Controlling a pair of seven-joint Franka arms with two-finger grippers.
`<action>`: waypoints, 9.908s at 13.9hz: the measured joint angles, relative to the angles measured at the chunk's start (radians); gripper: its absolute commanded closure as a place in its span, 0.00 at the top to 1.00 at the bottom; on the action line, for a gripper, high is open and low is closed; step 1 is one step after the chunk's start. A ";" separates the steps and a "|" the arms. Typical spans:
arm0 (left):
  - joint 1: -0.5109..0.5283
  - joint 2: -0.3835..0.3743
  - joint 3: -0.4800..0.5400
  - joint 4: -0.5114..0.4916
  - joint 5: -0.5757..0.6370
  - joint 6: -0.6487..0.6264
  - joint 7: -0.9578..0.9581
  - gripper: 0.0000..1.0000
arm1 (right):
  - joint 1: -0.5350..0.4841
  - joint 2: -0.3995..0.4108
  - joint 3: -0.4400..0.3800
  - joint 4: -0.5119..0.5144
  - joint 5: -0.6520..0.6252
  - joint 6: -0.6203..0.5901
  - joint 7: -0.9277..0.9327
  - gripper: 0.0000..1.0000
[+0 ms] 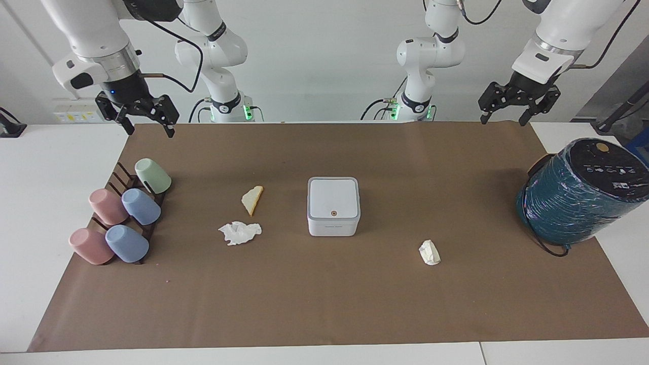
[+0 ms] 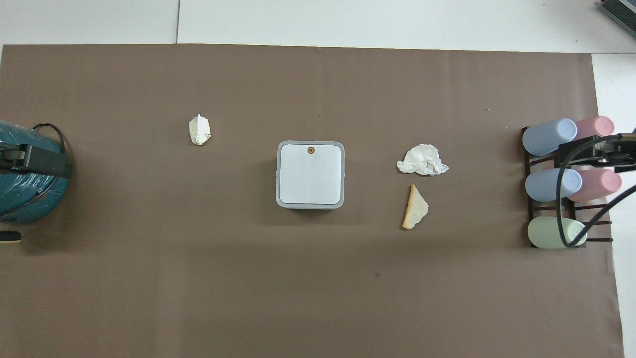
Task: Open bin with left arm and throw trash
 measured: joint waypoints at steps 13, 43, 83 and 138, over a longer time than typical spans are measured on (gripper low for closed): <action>-0.029 -0.004 -0.012 -0.029 0.001 0.045 0.000 0.77 | 0.000 0.004 0.000 -0.001 0.000 -0.003 0.000 1.00; -0.538 0.371 -0.022 -0.237 0.001 0.938 -0.377 0.00 | 0.193 0.388 0.006 -0.345 0.092 0.869 -0.219 1.00; -0.219 0.484 0.011 -0.314 0.065 1.081 -0.239 0.86 | 0.356 0.419 0.179 -0.094 0.363 0.801 0.604 1.00; -0.140 0.039 -0.011 -0.226 -0.022 0.403 -0.187 1.00 | 0.261 0.257 0.208 -0.150 0.177 0.581 0.619 0.00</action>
